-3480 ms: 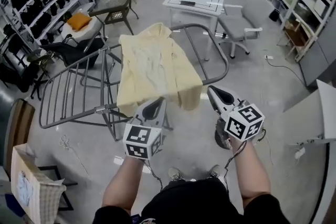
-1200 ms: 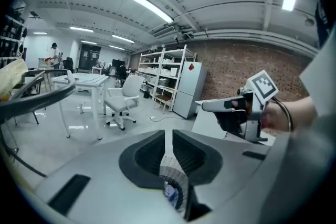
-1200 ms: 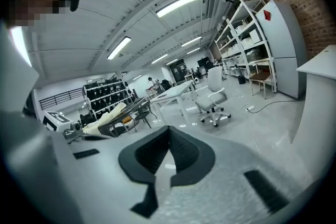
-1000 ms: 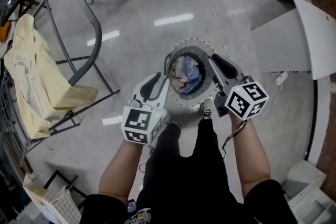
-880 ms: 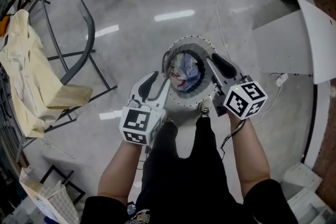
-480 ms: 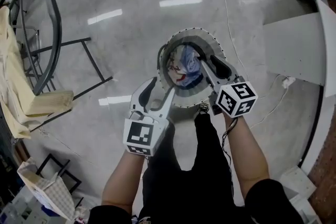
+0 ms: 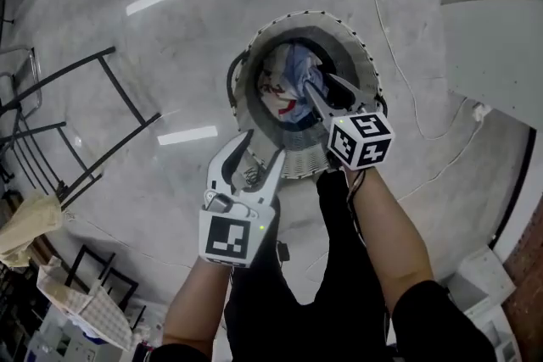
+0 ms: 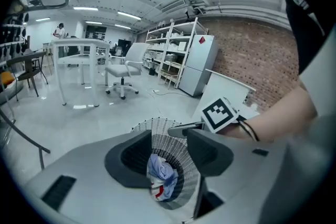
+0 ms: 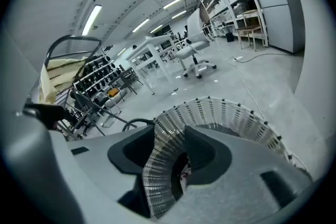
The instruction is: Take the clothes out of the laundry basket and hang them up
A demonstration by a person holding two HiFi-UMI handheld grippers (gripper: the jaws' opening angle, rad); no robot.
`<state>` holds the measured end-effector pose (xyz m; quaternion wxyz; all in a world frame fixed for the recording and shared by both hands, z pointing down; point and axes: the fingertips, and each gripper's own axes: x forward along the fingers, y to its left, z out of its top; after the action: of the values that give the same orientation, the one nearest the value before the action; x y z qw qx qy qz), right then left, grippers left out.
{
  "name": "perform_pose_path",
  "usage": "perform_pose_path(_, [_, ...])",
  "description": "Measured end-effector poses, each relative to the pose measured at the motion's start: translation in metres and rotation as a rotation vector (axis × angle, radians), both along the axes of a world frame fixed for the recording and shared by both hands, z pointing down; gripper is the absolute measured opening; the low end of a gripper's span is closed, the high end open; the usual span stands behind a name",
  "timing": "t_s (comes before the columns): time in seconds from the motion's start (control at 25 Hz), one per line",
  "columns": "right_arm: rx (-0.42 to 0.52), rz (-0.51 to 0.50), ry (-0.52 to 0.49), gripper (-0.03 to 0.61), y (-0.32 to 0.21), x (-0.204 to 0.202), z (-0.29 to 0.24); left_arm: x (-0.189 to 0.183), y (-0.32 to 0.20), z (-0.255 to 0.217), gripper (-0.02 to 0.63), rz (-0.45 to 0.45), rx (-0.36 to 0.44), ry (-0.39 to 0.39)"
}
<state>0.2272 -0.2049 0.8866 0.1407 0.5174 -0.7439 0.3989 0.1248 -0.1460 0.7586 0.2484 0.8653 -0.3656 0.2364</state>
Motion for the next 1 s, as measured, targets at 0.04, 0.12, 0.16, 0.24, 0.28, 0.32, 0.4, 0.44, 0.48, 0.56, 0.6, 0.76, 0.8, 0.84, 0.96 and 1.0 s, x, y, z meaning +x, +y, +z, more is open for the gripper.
perform_pose_path(0.04, [-0.015, 0.006, 0.001, 0.186, 0.000, 0.002, 0.018, 0.004, 0.001, 0.012, 0.196, 0.007, -0.009, -0.001])
perform_pose_path(0.12, [-0.044, 0.016, 0.003, 0.187, 0.000, 0.005, 0.052, 0.011, 0.002, 0.034, 0.196, 0.013, -0.026, 0.002])
perform_pose_path(0.16, [-0.057, 0.019, 0.005, 0.187, 0.000, 0.006, 0.068, 0.013, 0.002, 0.044, 0.196, 0.015, -0.034, 0.004])
perform_pose_path(0.24, [-0.080, 0.024, 0.010, 0.187, -0.001, 0.008, 0.097, 0.018, 0.003, 0.061, 0.196, 0.019, -0.046, 0.008])
perform_pose_path(0.28, [-0.091, 0.027, 0.011, 0.187, -0.001, 0.010, 0.111, 0.020, 0.004, 0.069, 0.196, 0.019, -0.054, 0.009])
perform_pose_path(0.32, [-0.101, 0.032, 0.012, 0.187, -0.002, 0.011, 0.125, 0.021, 0.005, 0.077, 0.196, 0.019, -0.062, 0.008])
perform_pose_path(0.4, [-0.121, 0.050, 0.009, 0.189, -0.004, 0.014, 0.153, 0.023, 0.007, 0.092, 0.196, 0.022, -0.072, 0.004])
perform_pose_path(0.44, [-0.131, 0.063, 0.003, 0.189, -0.005, 0.015, 0.166, 0.024, 0.008, 0.099, 0.196, 0.023, -0.073, 0.002])
perform_pose_path(0.48, [-0.142, 0.077, -0.004, 0.192, -0.007, 0.017, 0.179, 0.024, 0.009, 0.105, 0.196, 0.022, -0.076, 0.002])
perform_pose_path(0.56, [-0.175, 0.097, -0.015, 0.197, -0.008, 0.019, 0.207, 0.024, 0.012, 0.117, 0.196, 0.016, -0.084, 0.002])
perform_pose_path(0.6, [-0.193, 0.104, -0.017, 0.200, -0.008, 0.020, 0.221, 0.024, 0.014, 0.122, 0.196, 0.017, -0.089, 0.001])
perform_pose_path(0.76, [-0.255, 0.132, -0.018, 0.204, -0.013, 0.021, 0.276, 0.019, 0.022, 0.148, 0.196, 0.024, -0.108, -0.017])
perform_pose_path(0.8, [-0.263, 0.134, -0.014, 0.204, -0.015, 0.020, 0.288, 0.016, 0.022, 0.154, 0.196, 0.020, -0.111, -0.018])
perform_pose_path(0.84, [-0.271, 0.133, -0.007, 0.207, -0.016, 0.018, 0.298, 0.014, 0.023, 0.159, 0.196, 0.016, -0.114, -0.018])
perform_pose_path(0.96, [-0.294, 0.138, 0.019, 0.213, -0.017, 0.016, 0.327, 0.009, 0.023, 0.171, 0.196, 0.024, -0.114, -0.025])
perform_pose_path(1.0, [-0.303, 0.143, 0.033, 0.216, -0.017, 0.017, 0.337, 0.009, 0.023, 0.174, 0.196, 0.032, -0.112, -0.028])
